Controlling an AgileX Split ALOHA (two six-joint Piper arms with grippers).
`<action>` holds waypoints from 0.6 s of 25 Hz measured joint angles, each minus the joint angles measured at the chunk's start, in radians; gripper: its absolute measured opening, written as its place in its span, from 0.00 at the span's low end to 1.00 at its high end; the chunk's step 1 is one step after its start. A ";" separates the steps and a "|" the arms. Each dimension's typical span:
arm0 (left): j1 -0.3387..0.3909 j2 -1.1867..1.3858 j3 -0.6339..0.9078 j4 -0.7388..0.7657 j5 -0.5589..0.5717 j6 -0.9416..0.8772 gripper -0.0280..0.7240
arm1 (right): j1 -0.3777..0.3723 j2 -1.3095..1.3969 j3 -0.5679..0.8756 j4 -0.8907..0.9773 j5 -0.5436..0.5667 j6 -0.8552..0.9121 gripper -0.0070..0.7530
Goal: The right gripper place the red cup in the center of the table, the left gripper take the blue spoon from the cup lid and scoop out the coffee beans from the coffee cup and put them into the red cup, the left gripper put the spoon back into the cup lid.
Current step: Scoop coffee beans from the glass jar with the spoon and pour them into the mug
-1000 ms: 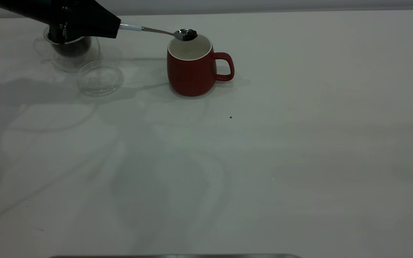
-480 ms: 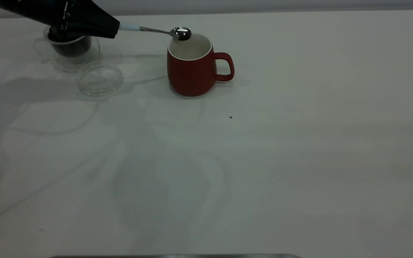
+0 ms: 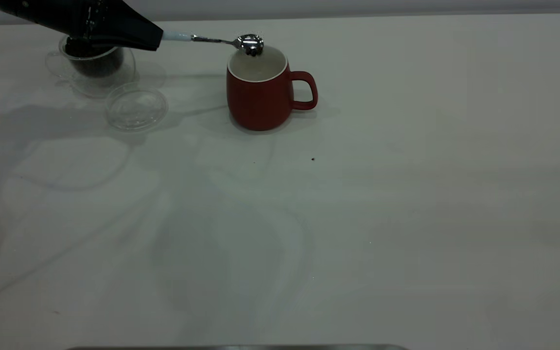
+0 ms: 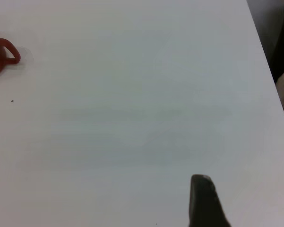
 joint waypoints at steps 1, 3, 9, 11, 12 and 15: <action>0.000 0.000 0.000 0.000 0.003 0.003 0.20 | 0.000 0.000 0.000 0.000 0.000 0.000 0.62; 0.000 0.000 0.000 0.000 0.004 0.006 0.20 | 0.000 0.000 0.000 0.000 0.000 0.000 0.62; 0.000 0.000 0.000 0.000 -0.002 0.025 0.20 | 0.000 0.000 0.000 0.000 0.000 0.000 0.62; 0.000 0.000 0.000 0.000 -0.004 0.042 0.20 | 0.000 0.000 0.000 0.000 0.000 0.000 0.62; 0.000 0.000 0.000 0.000 -0.004 0.046 0.20 | 0.000 0.000 0.000 0.000 0.000 0.000 0.62; 0.000 0.000 0.000 0.000 -0.005 0.067 0.20 | 0.000 0.000 0.000 0.000 0.000 0.001 0.62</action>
